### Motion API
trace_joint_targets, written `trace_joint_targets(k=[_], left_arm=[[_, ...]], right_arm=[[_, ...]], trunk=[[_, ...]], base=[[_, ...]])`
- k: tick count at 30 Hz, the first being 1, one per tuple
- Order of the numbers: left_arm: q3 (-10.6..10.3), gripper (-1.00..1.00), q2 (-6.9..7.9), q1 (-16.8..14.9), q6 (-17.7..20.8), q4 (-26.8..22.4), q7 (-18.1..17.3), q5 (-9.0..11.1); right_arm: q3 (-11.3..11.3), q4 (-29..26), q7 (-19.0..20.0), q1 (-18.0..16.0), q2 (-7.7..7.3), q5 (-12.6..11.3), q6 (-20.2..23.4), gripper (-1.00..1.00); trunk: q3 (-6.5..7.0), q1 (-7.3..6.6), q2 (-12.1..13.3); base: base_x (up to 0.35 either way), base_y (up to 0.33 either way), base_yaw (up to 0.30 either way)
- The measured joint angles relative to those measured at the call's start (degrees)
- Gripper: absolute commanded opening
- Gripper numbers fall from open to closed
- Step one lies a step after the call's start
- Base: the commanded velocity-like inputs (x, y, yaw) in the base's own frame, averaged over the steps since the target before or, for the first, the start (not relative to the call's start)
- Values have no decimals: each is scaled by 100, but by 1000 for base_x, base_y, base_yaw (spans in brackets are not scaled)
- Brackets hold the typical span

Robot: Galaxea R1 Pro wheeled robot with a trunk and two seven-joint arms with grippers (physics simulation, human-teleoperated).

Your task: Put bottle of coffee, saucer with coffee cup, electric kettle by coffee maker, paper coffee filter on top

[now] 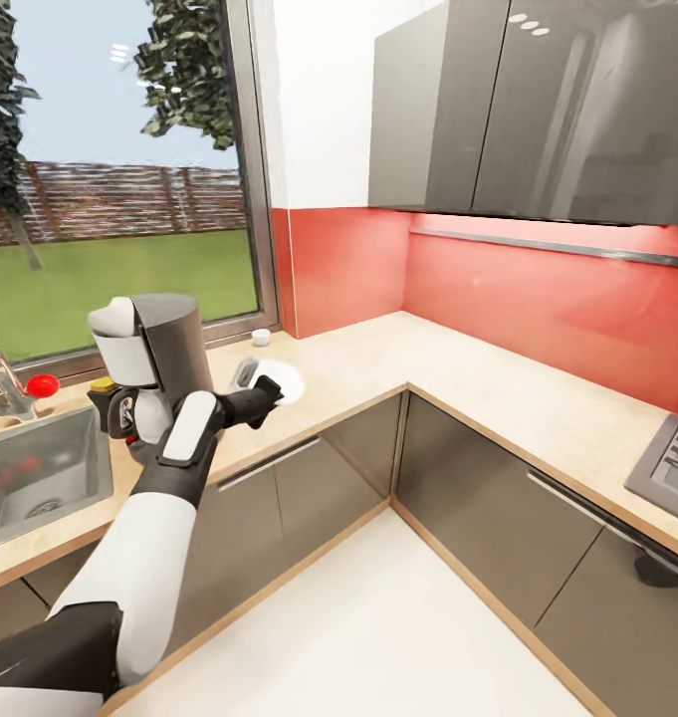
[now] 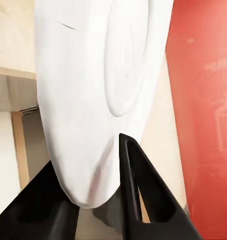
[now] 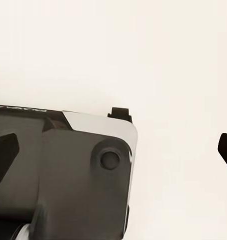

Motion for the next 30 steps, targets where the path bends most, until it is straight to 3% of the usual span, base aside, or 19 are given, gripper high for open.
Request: trace_joint_targets(k=[6,13,23,30], left_arm=[[-22,-100,18,92,-10,-24,-3,10],[-44,-100,32,109,-13,-9,1,-34],[-34,-100,38,246,-11,-2,-4,-30],[-34,-100,37,398,-24,1,-61,-27]], right_arm=[[-1,0,-3,0,4,-11,-5,100],[-1,1,-15,0,6,-11,-6,100],[-1,2,-24,-1,7,-11,-6,100],[-1,2,-31,7,7,-11,-6,100]], trunk=[[0,0,0],[0,0,0],[0,0,0],[0,-3,-1]], base=[[0,-4,0],[0,-218,37],[6,-271,258],[188,-196,275]])
